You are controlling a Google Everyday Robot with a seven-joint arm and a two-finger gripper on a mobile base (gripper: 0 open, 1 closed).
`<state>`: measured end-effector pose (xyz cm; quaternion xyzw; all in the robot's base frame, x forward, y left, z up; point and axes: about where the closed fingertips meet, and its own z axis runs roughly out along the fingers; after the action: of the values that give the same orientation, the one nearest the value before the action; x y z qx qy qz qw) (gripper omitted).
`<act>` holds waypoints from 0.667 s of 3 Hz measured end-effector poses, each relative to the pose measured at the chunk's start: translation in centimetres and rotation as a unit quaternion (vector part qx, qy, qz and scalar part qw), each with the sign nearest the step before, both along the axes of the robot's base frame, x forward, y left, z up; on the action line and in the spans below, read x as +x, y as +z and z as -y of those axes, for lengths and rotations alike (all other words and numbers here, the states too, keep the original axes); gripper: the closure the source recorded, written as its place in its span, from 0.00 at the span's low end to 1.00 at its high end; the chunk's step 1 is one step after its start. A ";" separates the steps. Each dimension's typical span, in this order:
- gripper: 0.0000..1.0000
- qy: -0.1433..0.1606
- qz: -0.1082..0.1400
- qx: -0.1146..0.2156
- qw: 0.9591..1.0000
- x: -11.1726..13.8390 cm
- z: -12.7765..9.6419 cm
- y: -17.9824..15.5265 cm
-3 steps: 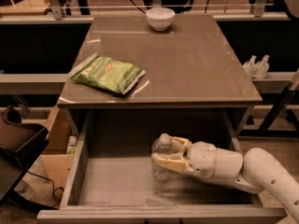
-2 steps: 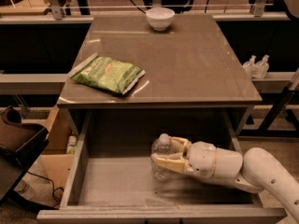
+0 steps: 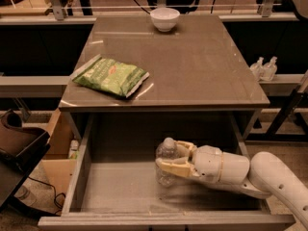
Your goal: Place water bottle into top drawer
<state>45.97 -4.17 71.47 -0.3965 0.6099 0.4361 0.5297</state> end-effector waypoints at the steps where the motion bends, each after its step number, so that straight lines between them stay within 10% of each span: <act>1: 0.36 0.002 0.000 0.000 1.000 0.0 -0.2 0.0; 2: 0.12 0.004 0.000 0.000 1.000 -0.1 -0.3 0.1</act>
Offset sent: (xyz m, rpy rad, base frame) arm -0.0003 0.0013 0.0002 0.0000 -0.0003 0.0029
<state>45.88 -3.84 71.52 -0.3989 0.6083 0.4378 0.5284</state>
